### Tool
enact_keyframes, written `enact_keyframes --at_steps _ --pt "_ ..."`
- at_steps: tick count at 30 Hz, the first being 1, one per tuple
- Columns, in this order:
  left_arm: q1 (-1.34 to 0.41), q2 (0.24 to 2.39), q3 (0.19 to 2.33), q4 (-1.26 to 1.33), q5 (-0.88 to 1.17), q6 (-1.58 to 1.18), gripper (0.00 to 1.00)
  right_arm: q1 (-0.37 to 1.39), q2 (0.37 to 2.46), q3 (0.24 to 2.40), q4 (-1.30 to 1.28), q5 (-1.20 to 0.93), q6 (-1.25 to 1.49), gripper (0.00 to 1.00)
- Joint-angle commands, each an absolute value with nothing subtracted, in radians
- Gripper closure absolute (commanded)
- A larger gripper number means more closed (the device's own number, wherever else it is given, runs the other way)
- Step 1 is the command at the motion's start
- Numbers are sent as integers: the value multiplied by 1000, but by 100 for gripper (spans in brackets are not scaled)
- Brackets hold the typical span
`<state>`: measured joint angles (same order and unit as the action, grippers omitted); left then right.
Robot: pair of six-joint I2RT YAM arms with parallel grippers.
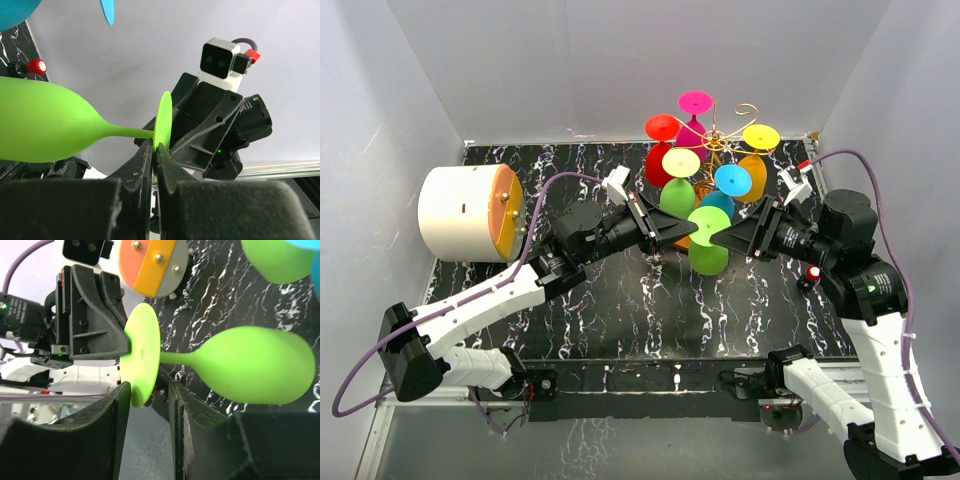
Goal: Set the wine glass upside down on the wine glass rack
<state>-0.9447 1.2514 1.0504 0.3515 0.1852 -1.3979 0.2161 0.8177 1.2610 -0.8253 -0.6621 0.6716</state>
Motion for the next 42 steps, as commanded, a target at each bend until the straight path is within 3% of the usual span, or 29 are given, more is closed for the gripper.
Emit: enact_keyframes --at_steps 1,9,18,21,23,26,29,33,42 --pt "-947 1212 1061 374 178 -1379 100 221 773 1216 -660 -726 783 68" --pt "-947 1209 1042 408 184 -1396 100 221 711 1053 -451 -666 984 74" --pt "-947 1210 1031 414 192 -1403 100 221 684 1014 -412 -585 1048 100" --pt "-947 1210 1027 416 193 -1403 100 221 665 1005 -416 -548 1057 100" --pt "-947 1205 1022 414 191 -1405 89 221 656 1001 -419 -539 1066 100" --pt "-948 1199 1021 401 185 -1397 61 221 655 1015 -466 -532 1069 100" --pt "-947 1196 1041 356 169 -1358 46 221 660 1051 -571 -512 1054 100" --pt "-948 1181 1031 344 146 -1333 40 221 646 1109 -722 -443 1037 100" --pt "-947 1056 1025 119 -18 -1146 37 221 685 1277 -897 -124 946 100"
